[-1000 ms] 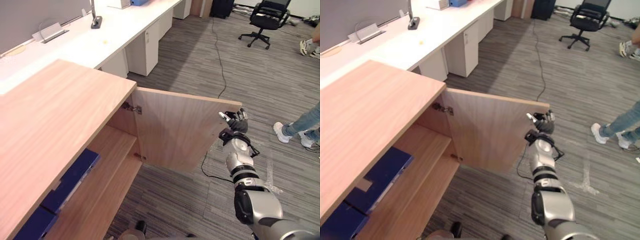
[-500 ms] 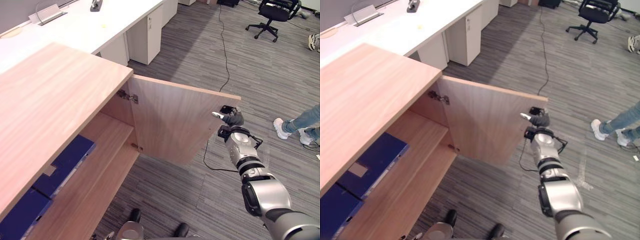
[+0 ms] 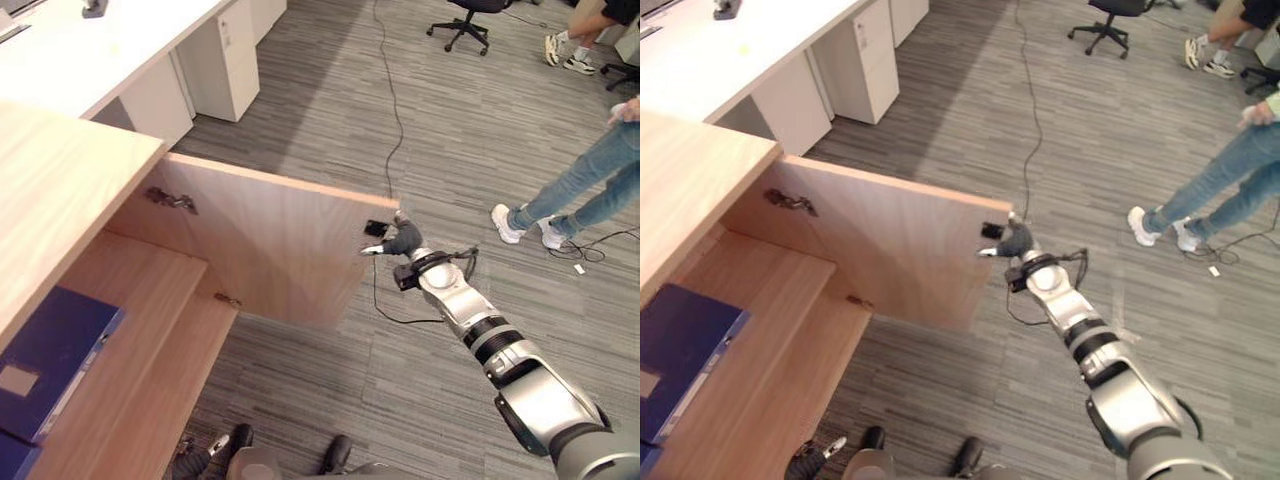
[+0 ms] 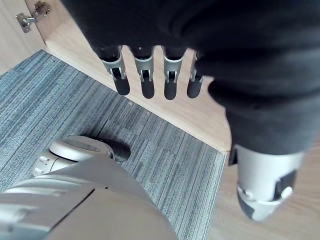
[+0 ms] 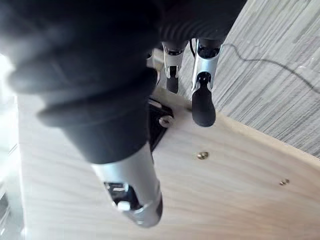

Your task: Walk over to the cabinet, pick up the folder, carry it to the office cabinet, place the folder inside the office cabinet, then close the office cabinet door

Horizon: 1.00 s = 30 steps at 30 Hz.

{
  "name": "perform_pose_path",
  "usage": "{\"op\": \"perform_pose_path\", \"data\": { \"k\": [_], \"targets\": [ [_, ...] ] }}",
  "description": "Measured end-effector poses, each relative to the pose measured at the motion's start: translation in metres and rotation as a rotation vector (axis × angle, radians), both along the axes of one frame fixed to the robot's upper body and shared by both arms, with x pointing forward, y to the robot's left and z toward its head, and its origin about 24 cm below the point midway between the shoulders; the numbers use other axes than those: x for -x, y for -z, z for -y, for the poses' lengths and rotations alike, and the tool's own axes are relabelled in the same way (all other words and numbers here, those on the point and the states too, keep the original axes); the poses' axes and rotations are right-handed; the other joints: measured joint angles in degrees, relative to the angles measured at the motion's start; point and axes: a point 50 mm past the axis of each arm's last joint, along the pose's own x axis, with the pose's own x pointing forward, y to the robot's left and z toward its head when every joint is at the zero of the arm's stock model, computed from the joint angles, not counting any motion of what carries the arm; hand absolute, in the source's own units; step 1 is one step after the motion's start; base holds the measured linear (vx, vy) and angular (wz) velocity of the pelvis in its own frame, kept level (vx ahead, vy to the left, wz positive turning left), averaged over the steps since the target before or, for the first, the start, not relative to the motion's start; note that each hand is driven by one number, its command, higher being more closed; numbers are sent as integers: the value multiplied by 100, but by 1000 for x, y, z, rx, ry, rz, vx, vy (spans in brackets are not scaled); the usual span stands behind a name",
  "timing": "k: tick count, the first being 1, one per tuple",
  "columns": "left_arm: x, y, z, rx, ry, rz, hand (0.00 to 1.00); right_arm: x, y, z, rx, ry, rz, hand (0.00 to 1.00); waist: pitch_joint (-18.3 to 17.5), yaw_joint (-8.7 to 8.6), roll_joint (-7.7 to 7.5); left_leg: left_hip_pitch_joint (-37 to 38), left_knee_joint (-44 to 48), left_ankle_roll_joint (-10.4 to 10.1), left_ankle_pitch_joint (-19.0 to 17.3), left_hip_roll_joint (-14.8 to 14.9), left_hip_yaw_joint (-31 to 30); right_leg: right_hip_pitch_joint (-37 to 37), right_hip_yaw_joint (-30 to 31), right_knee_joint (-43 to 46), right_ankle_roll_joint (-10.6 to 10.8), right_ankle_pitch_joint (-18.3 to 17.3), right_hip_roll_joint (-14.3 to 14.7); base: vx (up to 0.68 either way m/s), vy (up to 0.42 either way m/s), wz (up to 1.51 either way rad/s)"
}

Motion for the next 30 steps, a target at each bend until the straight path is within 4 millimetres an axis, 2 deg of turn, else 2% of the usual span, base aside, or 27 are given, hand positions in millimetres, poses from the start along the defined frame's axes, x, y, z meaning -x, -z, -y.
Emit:
{"op": "perform_pose_path", "data": {
  "k": [3,4,6,9,11,13,15,17,18,20,23,27,29,30],
  "targets": [
    [11,2,5,14,-8,-15,0,27,5,-31,133,-293,1,0,-102,21,49,-10,117,-21,15,95,-15,79,-13,0,-143,-107,119,53,-85,3],
    [22,5,10,27,4,-37,0,46,12,-42,183,-436,-6,0,-195,33,47,-28,189,-27,27,126,-29,113,-24,-1,-172,-150,161,68,-67,3],
    [30,5,11,34,16,-55,0,63,20,-54,229,-587,-38,0,-310,31,45,-88,297,-37,35,162,-49,120,-31,-1,-226,-209,213,55,-60,5],
    [26,5,11,50,40,-45,0,79,38,-65,311,-743,-121,0,-494,97,20,-210,308,-64,135,165,-110,105,-189,5,-233,-275,235,7,-54,35],
    [27,4,5,53,40,-42,0,111,69,-72,442,-956,-266,0,-600,217,-34,-190,185,-52,158,173,-110,89,-292,90,-216,-366,237,28,-7,36],
    [29,3,0,44,22,-44,0,122,73,-90,367,-986,-283,0,-609,249,-56,-173,120,-53,156,181,-112,58,-350,161,-191,-415,225,25,25,22],
    [29,2,-5,38,-1,-38,0,126,73,-102,352,-1026,-294,0,-603,414,-113,-161,-24,-52,157,137,-112,-49,-377,279,-154,-441,135,43,80,11],
    [32,1,-9,33,-13,-42,0,126,72,-101,355,-1043,-304,0,-606,446,-212,-160,-72,-52,157,66,-136,-76,-441,367,-114,-464,35,57,103,17],
    [37,0,-15,29,-20,-54,0,127,71,-101,362,-1068,-314,0,-653,456,-350,-160,-111,-52,159,-3,-153,-92,-470,409,-88,-474,-52,65,99,14],
    [40,-3,-23,22,-29,-51,0,128,69,-99,369,-1086,-325,0,-679,499,-521,-166,-125,-49,162,-87,-181,-92,-506,446,-50,-478,-147,72,101,16],
    [32,-10,-34,-4,-57,4,0,124,66,-90,369,-1089,-360,0,-630,550,-697,-221,-161,-15,190,-206,-400,-80,-717,526,32,-515,-277,40,67,35],
    [25,-15,-40,-20,-60,34,0,119,62,-84,363,-1071,-379,0,-555,685,-924,-329,-310,161,492,-405,-452,-69,-1059,549,106,-564,-462,5,34,48],
    [20,-18,-40,-17,-58,54,0,113,58,-79,362,-1049,-381,0,-451,802,-1076,-412,-342,291,700,-530,-140,-58,-1284,565,116,-599,-582,-10,21,54],
    [18,-19,-40,-17,-58,62,0,111,56,-77,361,-1041,-379,0,-399,853,-1089,-411,-322,328,726,-552,80,-31,-1328,570,115,-599,-606,1,41,47]
  ]
}}
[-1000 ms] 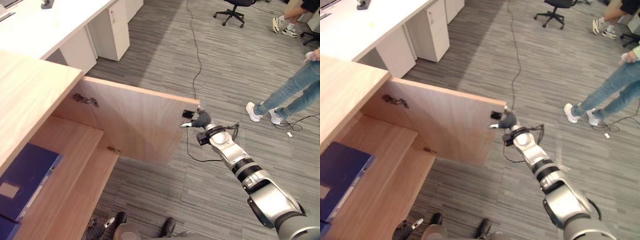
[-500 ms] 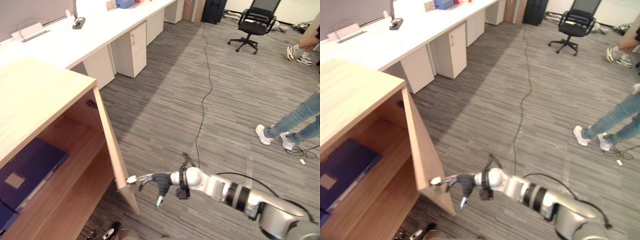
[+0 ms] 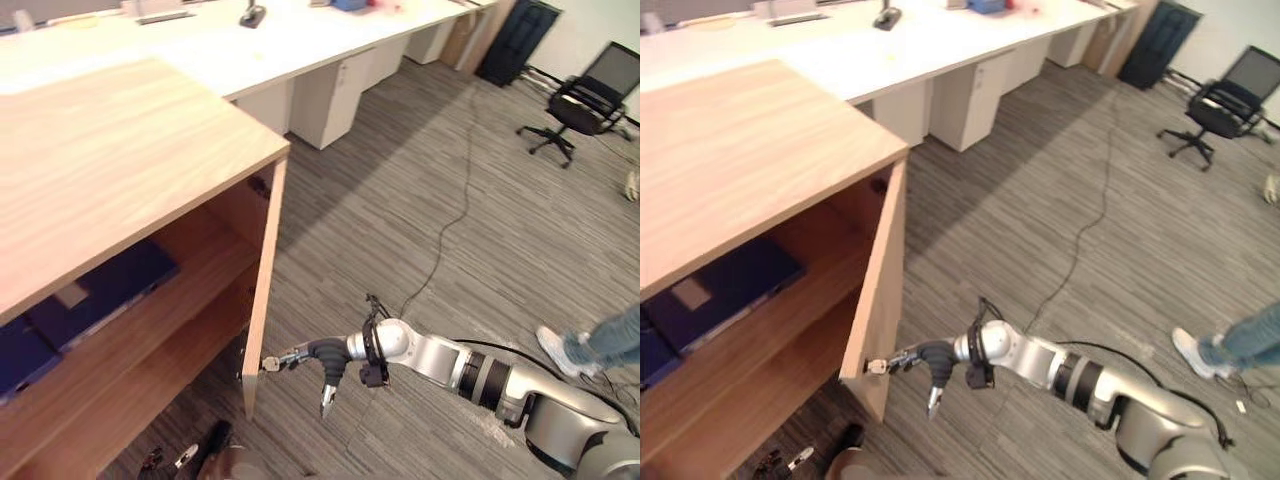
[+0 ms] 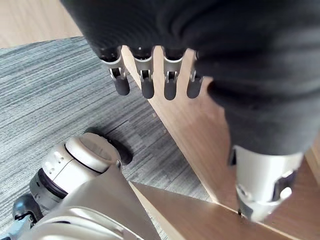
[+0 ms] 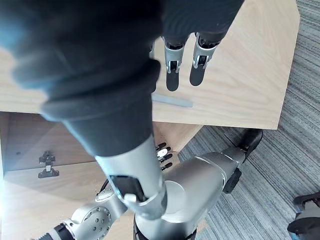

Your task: Walk over to the cabinet, pick up the folder, carry it to the office cabinet, place the folder inside the office cabinet, then close the office cabinet door

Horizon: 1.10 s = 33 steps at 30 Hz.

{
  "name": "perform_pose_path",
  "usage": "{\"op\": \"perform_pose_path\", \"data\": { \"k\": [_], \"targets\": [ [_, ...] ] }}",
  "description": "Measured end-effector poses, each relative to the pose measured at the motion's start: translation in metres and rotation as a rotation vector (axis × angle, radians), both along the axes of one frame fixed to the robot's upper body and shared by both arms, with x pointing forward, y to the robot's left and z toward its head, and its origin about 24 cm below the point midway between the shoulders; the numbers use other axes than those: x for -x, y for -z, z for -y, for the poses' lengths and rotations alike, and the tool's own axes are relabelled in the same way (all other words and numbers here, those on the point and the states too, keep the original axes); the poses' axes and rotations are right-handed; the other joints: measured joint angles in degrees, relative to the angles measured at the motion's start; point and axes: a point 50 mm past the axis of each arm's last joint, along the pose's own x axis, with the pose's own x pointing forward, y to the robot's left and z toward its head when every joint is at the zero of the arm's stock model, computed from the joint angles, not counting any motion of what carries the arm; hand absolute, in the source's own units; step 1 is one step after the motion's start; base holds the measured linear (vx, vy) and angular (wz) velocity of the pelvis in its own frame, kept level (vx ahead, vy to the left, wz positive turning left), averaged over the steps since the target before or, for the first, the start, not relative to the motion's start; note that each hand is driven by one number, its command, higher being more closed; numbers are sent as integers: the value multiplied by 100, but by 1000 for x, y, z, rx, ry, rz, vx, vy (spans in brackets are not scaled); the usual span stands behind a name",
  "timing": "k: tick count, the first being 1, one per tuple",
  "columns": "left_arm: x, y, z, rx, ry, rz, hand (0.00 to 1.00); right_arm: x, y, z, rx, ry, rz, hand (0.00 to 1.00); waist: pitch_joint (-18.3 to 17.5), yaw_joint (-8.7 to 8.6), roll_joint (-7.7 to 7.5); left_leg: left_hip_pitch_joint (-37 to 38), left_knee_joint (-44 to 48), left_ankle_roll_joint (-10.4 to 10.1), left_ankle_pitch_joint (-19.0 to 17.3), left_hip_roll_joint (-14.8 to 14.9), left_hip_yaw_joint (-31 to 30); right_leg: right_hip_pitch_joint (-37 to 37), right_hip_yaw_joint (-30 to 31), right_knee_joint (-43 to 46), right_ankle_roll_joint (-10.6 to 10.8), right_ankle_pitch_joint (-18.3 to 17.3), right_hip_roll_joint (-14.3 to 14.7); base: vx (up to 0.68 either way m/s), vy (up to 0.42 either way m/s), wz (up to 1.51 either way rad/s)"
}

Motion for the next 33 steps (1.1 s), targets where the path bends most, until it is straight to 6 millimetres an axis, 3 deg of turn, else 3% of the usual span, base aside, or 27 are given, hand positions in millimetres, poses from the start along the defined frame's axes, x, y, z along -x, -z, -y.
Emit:
{"op": "perform_pose_path", "data": {
  "k": [2,5,6,8,9,11,15,18,24,26,29,31,32,33],
  "targets": [
    [-11,-8,4,-6,14,61,0,-4,-3,8,4,23,17,0,117,98,-72,-228,263,183,73,-99,944,15,-259,40,22,14,-116,-4,83,57],
    [-19,-17,12,6,50,128,0,-8,-8,16,0,53,63,0,189,168,-24,-507,579,496,-94,-91,1773,26,-615,16,25,10,-144,-10,56,55],
    [-21,-19,17,21,75,142,0,-8,-7,20,-16,86,65,0,194,168,-15,-604,784,793,-336,-65,2297,40,-839,16,29,7,-180,21,64,69],
    [-21,-19,28,56,104,150,0,-6,2,22,-13,141,46,0,206,167,-14,-718,1326,952,-704,9,3112,62,-1150,84,40,4,-307,88,157,90],
    [-21,-19,37,87,114,158,0,-6,12,27,-3,206,34,0,241,147,129,-701,1345,916,-772,-14,3403,129,-1389,274,143,-62,-376,132,213,103],
    [-25,-21,43,101,151,175,0,-10,21,31,-11,297,10,0,243,132,242,-674,990,811,-746,-230,3169,124,-1663,458,277,-193,-469,117,188,108],
    [-20,-20,51,141,169,168,0,-27,38,25,-106,562,-49,0,191,161,353,-280,-430,835,-90,-802,2603,182,-2147,552,348,-226,-628,100,172,79],
    [-20,-15,59,173,191,151,0,-31,49,16,-171,697,-108,0,101,116,605,-183,-726,861,60,-957,2293,251,-2307,657,400,-234,-699,67,78,48],
    [-17,-8,74,235,231,126,0,-31,78,29,-126,900,-204,0,-68,122,997,-53,-725,876,74,-1128,1768,581,-2473,784,412,-229,-794,40,28,54],
    [-10,-2,79,257,243,88,0,-31,87,42,-107,988,-230,0,-99,104,1176,41,-725,882,81,-1228,1575,704,-2629,1237,436,-367,-1053,12,36,49],
    [1,5,78,262,238,35,0,-29,93,56,-88,1062,-239,0,-167,-35,1301,167,-725,892,81,-1411,1198,878,-2835,2007,427,-519,-1498,16,77,76],
    [11,11,75,258,245,-18,0,-27,97,65,-102,1123,-252,0,-177,-202,1329,258,-721,1085,33,-1504,814,768,-2378,2993,236,-541,-1933,40,81,86],
    [14,14,74,257,248,-45,0,-24,99,72,-114,1160,-265,0,-167,-223,1338,275,-685,1132,13,-1497,655,447,-1501,3280,52,-738,-2003,11,54,56],
    [15,15,74,254,245,-55,0,-22,101,74,-113,1168,-271,0,-162,-249,1347,273,-637,1143,-8,-1486,553,292,-965,3255,68,-828,-1938,-6,74,76]
  ]
}}
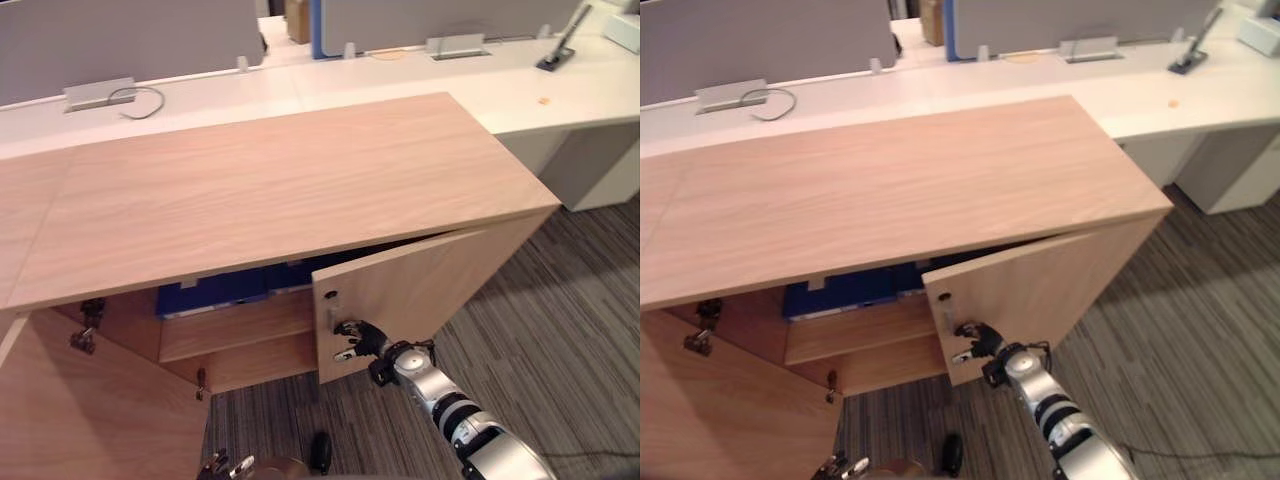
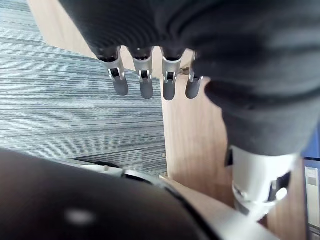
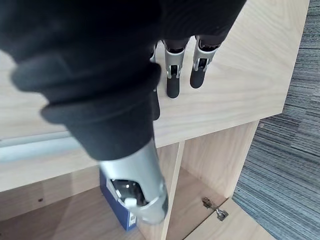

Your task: Walk over to the cabinet, pick up the folder, carry it to the office cabinet, place the folder inside the office cabinet, then close the office cabinet door

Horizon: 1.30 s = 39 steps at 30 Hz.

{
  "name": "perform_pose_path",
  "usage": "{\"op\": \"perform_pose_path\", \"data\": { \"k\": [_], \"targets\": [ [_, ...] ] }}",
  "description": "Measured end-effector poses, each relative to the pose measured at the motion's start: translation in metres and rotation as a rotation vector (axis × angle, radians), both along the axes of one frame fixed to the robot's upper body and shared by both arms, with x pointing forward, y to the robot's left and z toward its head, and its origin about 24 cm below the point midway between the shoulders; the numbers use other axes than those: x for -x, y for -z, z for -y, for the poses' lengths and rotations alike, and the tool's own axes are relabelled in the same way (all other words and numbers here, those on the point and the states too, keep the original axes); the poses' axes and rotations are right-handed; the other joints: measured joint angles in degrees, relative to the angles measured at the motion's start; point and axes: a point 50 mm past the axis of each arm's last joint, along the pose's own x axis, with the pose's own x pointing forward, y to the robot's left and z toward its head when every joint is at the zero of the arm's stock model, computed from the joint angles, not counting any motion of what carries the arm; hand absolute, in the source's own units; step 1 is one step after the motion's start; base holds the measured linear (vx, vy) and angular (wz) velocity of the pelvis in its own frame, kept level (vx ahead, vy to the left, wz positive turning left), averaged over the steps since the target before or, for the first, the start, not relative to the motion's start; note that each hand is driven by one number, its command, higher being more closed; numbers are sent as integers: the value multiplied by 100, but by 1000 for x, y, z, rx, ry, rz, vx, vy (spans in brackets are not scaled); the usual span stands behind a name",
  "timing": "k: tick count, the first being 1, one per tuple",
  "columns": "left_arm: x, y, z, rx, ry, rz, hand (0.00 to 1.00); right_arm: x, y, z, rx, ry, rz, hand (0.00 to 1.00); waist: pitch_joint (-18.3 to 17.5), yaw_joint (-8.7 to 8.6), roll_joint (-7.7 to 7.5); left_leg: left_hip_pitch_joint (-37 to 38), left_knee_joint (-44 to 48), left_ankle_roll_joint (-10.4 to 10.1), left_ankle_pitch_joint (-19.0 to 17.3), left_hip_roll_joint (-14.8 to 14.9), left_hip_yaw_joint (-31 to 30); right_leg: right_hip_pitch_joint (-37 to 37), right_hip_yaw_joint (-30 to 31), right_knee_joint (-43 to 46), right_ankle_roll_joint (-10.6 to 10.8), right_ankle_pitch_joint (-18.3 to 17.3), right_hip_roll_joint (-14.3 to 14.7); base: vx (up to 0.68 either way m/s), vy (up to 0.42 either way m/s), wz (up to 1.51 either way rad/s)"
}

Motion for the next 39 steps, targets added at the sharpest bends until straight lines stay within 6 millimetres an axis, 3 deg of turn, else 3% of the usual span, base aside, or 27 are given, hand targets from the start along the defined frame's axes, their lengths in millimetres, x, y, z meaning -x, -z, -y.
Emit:
{"op": "perform_pose_path", "data": {
  "k": [3,4,5,7,10,11,13,17,22,25,27,29,32,35,37,39],
  "targets": [
    [-2,0,-3,-36,7,-1,0,22,13,4,-8,22,-33,0,52,-179,27,-112,500,-118,-156,-2,-516,-621,2868,-505,343,-186,477,-53,20,92],
    [-4,0,-4,-42,11,7,0,25,16,4,-9,25,-44,0,56,-209,29,-190,589,-162,-188,-20,-636,-633,3078,-659,417,-157,528,-86,-50,107],
    [-11,-2,-4,-52,25,28,0,30,20,5,-14,42,-64,0,51,-241,-5,-284,728,-215,-236,-53,-844,-593,3155,-1033,713,-11,522,-81,-68,84],
    [-14,-4,-5,-71,30,46,0,35,27,0,-7,43,-94,0,34,-232,-83,-338,762,-298,-258,-73,-1065,-479,2992,-1653,1027,193,538,-77,-159,71],
    [-15,-5,-11,-105,8,50,0,42,35,-13,-20,40,-142,0,67,-138,-289,-480,824,-463,-200,-99,-1250,-379,2829,-2445,868,590,752,-69,-317,50],
    [-16,-5,-10,-105,3,50,0,46,40,-12,-11,46,-167,0,82,-174,-274,-534,909,-532,-204,-68,-1386,-332,2771,-2520,978,776,834,-52,-238,48],
    [-14,-5,-10,-106,-21,51,0,56,49,-12,5,61,-219,0,81,-133,-267,-576,938,-723,-169,124,-1536,-311,2619,-2609,863,751,1069,-71,-256,33],
    [-16,-6,-12,-111,-41,55,0,70,62,-2,28,170,-286,0,122,-215,-290,-585,789,-1000,-29,443,-2067,-71,2128,-2828,639,703,1535,-65,-294,45],
    [-31,-12,-9,-95,-51,110,0,82,71,11,45,288,-341,0,285,-244,-258,-567,445,-1205,243,604,-2561,52,1587,-2809,453,583,1770,-27,-162,58],
    [-40,-16,-7,-94,-30,139,0,94,79,24,60,381,-395,0,440,-267,-243,-698,647,-936,95,762,-1516,123,1299,-2770,413,525,1671,-42,-32,43],
    [-42,-18,-6,-93,-26,149,0,111,86,36,89,447,-454,0,486,-265,-269,-983,1766,-822,-420,731,-562,156,1185,-2644,496,461,1418,67,149,27],
    [-41,-18,-4,-90,-20,149,0,120,89,50,103,514,-483,0,525,-268,-155,-1094,2170,-681,-755,657,-264,176,1150,-2468,603,365,1243,157,238,21],
    [-45,-20,-6,-95,20,160,0,136,94,62,93,626,-529,0,557,-308,-172,-1283,2150,-557,-695,327,-32,208,860,-2431,736,366,989,156,226,66],
    [-50,-22,-6,-97,37,174,0,158,100,65,44,766,-587,0,573,-379,-203,-1383,1979,-381,-581,137,679,376,321,-2454,805,415,808,171,180,95],
    [-48,-18,-7,-99,37,152,0,157,99,62,7,805,-572,0,573,-384,-208,-1027,1306,-85,-353,-85,571,468,230,-2526,756,448,760,106,64,54],
    [-46,-14,-7,-99,31,127,0,153,97,60,-17,825,-549,0,561,-425,-195,-631,591,-98,2,-232,405,548,237,-2529,710,419,702,46,8,28]
  ]
}}
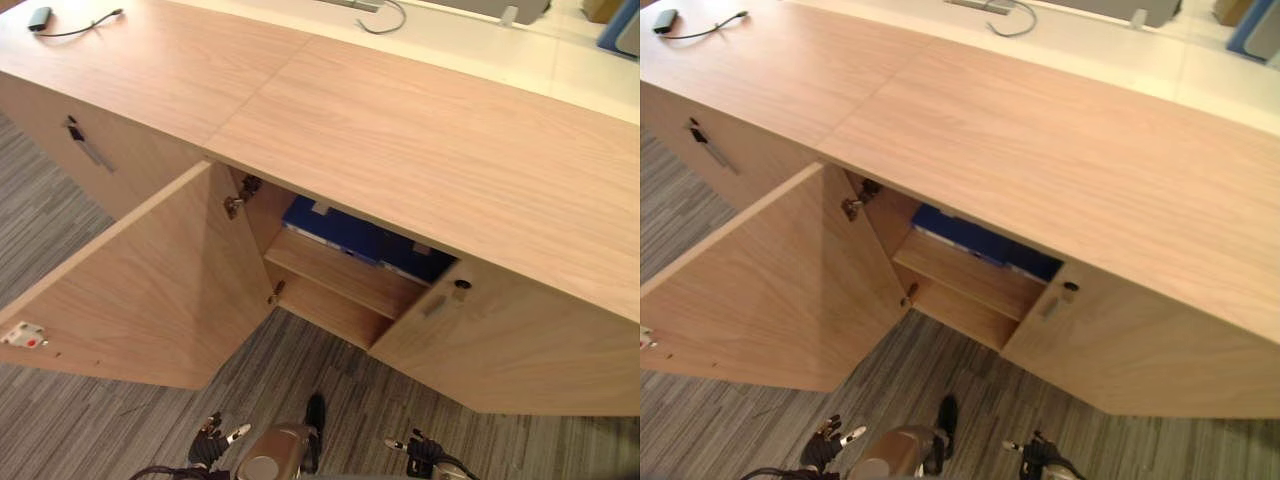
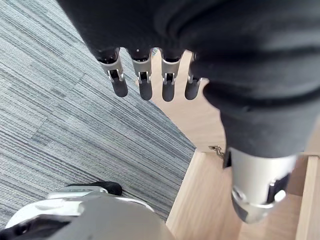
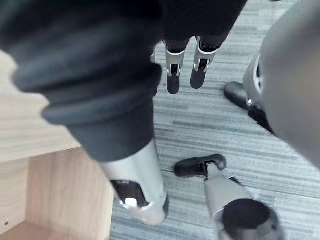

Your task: Walk over to the cabinet, pick up the folder, carry it to the office cabinet, place the folder inside the office cabinet, then close the office cabinet door

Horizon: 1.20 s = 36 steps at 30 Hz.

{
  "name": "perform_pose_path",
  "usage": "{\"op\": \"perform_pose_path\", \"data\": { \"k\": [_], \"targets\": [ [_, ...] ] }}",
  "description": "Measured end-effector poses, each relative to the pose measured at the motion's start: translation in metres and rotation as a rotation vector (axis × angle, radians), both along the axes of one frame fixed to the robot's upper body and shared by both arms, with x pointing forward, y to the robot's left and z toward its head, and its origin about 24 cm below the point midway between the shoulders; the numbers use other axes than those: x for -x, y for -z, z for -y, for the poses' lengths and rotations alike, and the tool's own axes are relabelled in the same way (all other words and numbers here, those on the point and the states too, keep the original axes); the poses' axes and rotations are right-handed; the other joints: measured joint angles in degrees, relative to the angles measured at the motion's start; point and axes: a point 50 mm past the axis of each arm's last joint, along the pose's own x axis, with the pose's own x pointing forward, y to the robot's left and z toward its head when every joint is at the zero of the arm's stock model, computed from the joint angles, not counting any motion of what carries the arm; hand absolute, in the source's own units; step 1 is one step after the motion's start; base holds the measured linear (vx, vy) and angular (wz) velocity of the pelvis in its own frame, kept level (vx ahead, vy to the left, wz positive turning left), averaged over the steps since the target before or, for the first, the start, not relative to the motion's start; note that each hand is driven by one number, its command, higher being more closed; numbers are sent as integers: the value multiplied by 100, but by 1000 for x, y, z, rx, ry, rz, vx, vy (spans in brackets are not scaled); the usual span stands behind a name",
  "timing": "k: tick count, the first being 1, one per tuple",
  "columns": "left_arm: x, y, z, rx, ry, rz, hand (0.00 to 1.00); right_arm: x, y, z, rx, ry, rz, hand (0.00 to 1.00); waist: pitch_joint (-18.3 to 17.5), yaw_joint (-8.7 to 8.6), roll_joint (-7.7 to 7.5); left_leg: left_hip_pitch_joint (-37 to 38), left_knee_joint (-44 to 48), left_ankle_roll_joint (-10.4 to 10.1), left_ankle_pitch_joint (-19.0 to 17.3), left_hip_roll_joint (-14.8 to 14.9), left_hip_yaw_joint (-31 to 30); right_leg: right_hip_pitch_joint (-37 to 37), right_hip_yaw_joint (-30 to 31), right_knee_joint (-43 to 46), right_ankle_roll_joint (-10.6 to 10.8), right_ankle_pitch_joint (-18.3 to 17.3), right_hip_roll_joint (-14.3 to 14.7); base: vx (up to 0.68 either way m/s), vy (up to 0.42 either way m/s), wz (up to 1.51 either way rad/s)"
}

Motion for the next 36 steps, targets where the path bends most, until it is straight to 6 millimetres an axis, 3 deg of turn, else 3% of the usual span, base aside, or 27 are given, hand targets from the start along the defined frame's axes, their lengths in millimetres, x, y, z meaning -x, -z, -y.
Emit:
{"op": "perform_pose_path", "data": {
  "k": [1,2,3,7,9,11,13,14,16,18,22,23,25,30,36],
  "targets": [
    [2,3,0,1,-6,-15,0,-3,-2,-1,1,9,21,0,-20,-19,33,252,-531,-41,208,-38,-128,23,1,-4,6,-5,9,18,1,31],
    [1,5,0,3,-20,-26,0,-5,-3,-2,1,11,35,0,-9,-71,43,337,-728,19,191,-43,-176,55,-19,-11,21,-15,28,-5,2,30],
    [2,6,-1,3,-32,-33,0,-4,-3,-3,-2,13,36,0,-7,-89,31,345,-728,71,104,-33,-55,92,-60,-44,24,-17,42,-33,-4,37],
    [6,11,-3,-14,-79,-62,0,7,0,-2,7,27,18,0,-113,-223,-38,339,-697,-62,-324,42,810,301,-259,-574,21,-14,201,-18,-12,45],
    [12,14,-5,-18,-114,-80,0,9,0,-2,16,33,12,0,-190,-211,-6,392,-720,-18,-45,28,740,353,-301,-335,40,-28,135,14,-38,36],
    [17,16,-8,-27,-130,-95,0,10,1,-7,6,33,8,0,-211,-188,-69,486,-719,102,-8,-86,520,449,-482,12,67,-67,-14,65,-28,42],
    [20,19,-8,-33,-131,-116,0,12,1,-4,18,36,10,0,-289,-270,-32,587,-631,194,32,-134,170,362,-385,1032,10,-87,-350,105,15,85],
    [19,22,-7,-53,-105,-141,0,11,0,-3,28,29,28,0,-383,-370,25,581,-405,284,-56,-117,-173,-35,552,1973,-300,-273,-579,70,47,98],
    [19,23,-10,-78,-104,-155,0,7,-1,-7,29,-3,44,0,-389,-376,-52,594,-188,200,-152,-93,-394,-357,1783,2118,-145,-412,-418,65,38,93],
    [20,22,-13,-98,-121,-153,0,9,0,-13,12,2,39,0,-435,-369,-125,675,-192,182,-150,-90,-630,-421,2107,1709,-5,-456,-381,27,-27,75],
    [26,22,-19,-101,-191,-156,0,15,3,-21,-17,6,5,0,-605,-304,-279,784,-510,-14,-55,-93,-976,-438,1998,668,-4,-417,-175,-53,-186,51],
    [28,22,-21,-100,-211,-161,0,17,4,-22,-21,8,-4,0,-656,-310,-330,783,-647,-94,9,-104,-1082,-427,1930,368,-30,-248,-44,-30,-196,37],
    [31,24,-19,-99,-226,-175,0,18,5,-18,-19,43,-9,0,-698,-300,-319,761,-687,-230,122,-28,-1192,-368,1832,169,136,-143,64,-11,-211,40],
    [36,25,-21,-105,-242,-195,0,23,6,-15,-19,86,-30,0,-691,-314,-328,783,-685,-319,206,183,-1378,-208,1632,-103,117,-154,371,-11,-191,16],
    [42,28,-22,-104,-249,-226,0,26,7,-10,-12,94,-42,0,-639,-372,-339,810,-687,-385,199,227,-1526,-43,1453,-284,80,-174,505,21,-115,14]
  ]
}}
